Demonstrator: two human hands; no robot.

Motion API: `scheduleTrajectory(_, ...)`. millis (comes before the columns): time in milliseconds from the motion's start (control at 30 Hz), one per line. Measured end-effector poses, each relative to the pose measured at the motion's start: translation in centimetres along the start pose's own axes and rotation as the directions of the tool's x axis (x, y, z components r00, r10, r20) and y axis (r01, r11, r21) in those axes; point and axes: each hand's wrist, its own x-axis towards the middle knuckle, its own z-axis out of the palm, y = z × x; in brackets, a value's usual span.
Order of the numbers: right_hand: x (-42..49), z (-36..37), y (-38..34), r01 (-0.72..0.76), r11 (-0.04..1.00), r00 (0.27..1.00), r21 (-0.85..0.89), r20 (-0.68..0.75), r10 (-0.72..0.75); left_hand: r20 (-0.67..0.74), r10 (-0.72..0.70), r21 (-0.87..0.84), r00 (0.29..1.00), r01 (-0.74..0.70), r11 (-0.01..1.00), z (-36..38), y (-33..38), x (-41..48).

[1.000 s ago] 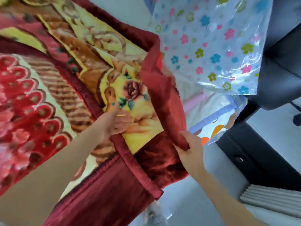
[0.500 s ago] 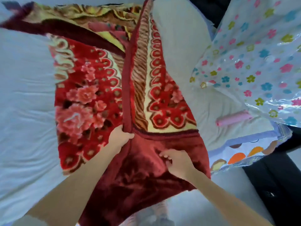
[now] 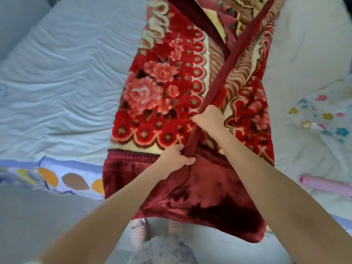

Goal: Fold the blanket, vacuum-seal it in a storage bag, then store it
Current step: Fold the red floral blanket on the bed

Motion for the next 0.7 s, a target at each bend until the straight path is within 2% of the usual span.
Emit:
scheduleTrajectory(100,-2.8,1.0,-3.4,0.108,0.992,0.993,0.061,-0.046,-0.105,0.038,-0.047,-0.132,0.998,0.051,0.990,-2.7,-1.5,-3.4)
scheduleTrajectory(200,-6.2,4.3,-7.8,0.250,0.966,0.968,0.066,0.002,-0.251,0.023,-0.089,-0.275,0.996,0.092,0.957,-6.6,-4.8,-7.1)
scheduleTrajectory(233,-6.8,6.4,-9.1,0.289,0.955,0.956,0.067,0.036,-0.292,-0.034,-0.109,-0.313,0.993,0.093,0.945,-8.1,-6.4,-7.9)
scheduleTrajectory(300,-7.4,11.6,-11.2,0.330,0.944,0.937,0.031,0.113,-0.331,-0.225,-0.170,-0.254,0.959,0.111,0.961,-10.6,-10.1,-7.8)
scheduleTrajectory(367,-7.0,17.0,-11.4,0.304,0.953,0.938,0.000,0.173,-0.299,-0.350,-0.234,-0.165,0.907,0.186,0.969,-11.5,-14.0,-5.8)
scheduleTrajectory(433,-5.8,21.1,-10.0,0.267,0.963,0.948,-0.045,0.194,-0.254,-0.387,-0.278,-0.173,0.879,0.227,0.958,-10.9,-17.3,-2.9)
scheduleTrajectory(533,-3.5,24.3,-7.4,0.225,0.971,0.954,-0.076,0.221,-0.204,-0.510,-0.208,-0.109,0.835,0.177,0.978,-9.6,-20.7,0.6)
scheduleTrajectory(600,-1.9,25.2,-7.2,0.148,0.989,0.962,-0.013,0.232,-0.141,-0.570,-0.177,-0.094,0.802,0.150,0.984,-10.0,-22.3,1.8)
scheduleTrajectory(700,1.0,25.2,-8.2,-0.022,0.992,0.988,0.123,0.153,0.002,-0.555,-0.190,-0.129,0.810,0.142,0.981,-11.2,-23.7,2.8)
